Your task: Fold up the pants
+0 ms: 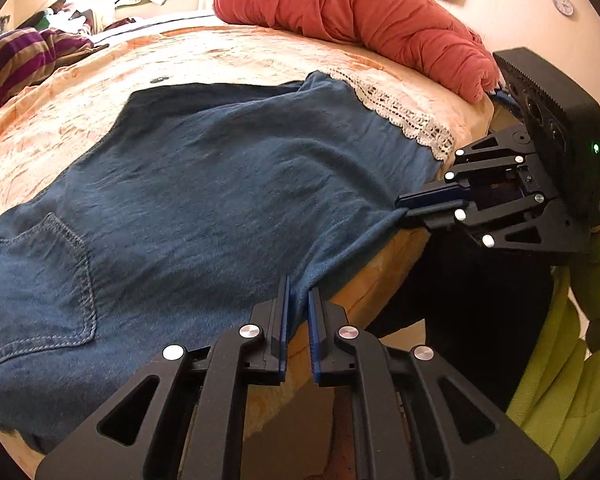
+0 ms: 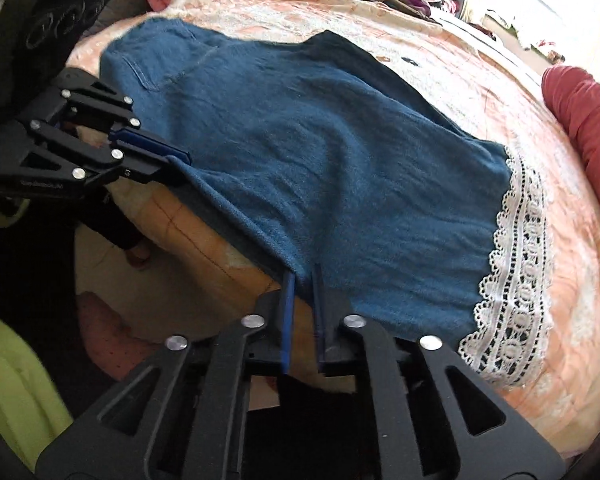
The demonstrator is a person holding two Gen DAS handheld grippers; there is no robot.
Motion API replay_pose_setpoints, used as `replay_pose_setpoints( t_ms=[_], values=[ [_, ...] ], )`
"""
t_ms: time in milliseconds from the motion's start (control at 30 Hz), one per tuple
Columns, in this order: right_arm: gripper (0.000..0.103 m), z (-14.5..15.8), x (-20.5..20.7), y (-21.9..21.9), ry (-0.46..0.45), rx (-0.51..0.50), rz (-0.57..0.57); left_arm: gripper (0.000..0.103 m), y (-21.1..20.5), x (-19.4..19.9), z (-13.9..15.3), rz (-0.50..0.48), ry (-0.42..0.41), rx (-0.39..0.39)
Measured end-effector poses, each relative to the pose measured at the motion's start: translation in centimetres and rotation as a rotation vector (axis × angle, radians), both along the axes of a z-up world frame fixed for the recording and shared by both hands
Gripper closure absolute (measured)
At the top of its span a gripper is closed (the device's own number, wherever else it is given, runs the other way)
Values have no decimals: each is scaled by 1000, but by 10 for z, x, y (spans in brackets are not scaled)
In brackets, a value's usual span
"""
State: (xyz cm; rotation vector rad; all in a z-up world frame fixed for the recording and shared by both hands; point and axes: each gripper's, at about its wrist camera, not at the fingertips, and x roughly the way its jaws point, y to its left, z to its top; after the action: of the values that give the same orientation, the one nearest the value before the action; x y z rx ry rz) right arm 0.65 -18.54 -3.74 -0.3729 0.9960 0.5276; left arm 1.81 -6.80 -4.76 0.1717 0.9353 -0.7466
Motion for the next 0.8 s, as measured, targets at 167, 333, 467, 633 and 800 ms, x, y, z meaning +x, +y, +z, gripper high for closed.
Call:
replay_pose_setpoints(
  t_ms=[167,333,467,633,800],
  values=[
    [55,29,-5,-29,-72,136,-56,48,41,-8,27,116,-34,-94],
    [47,40,22,-71,-111,195,-275,22,129,-2,60,488,-88,-169],
    [43,30,42,-94,-94,171,-388,13,180,7,56,720,-48,-141],
    [38,20,51,-110,-41,194,-455,7,196,22,31,812,58,-195],
    [34,12,54,-102,-24,156,-457,60,192,26,20,812,46,-156]
  ],
)
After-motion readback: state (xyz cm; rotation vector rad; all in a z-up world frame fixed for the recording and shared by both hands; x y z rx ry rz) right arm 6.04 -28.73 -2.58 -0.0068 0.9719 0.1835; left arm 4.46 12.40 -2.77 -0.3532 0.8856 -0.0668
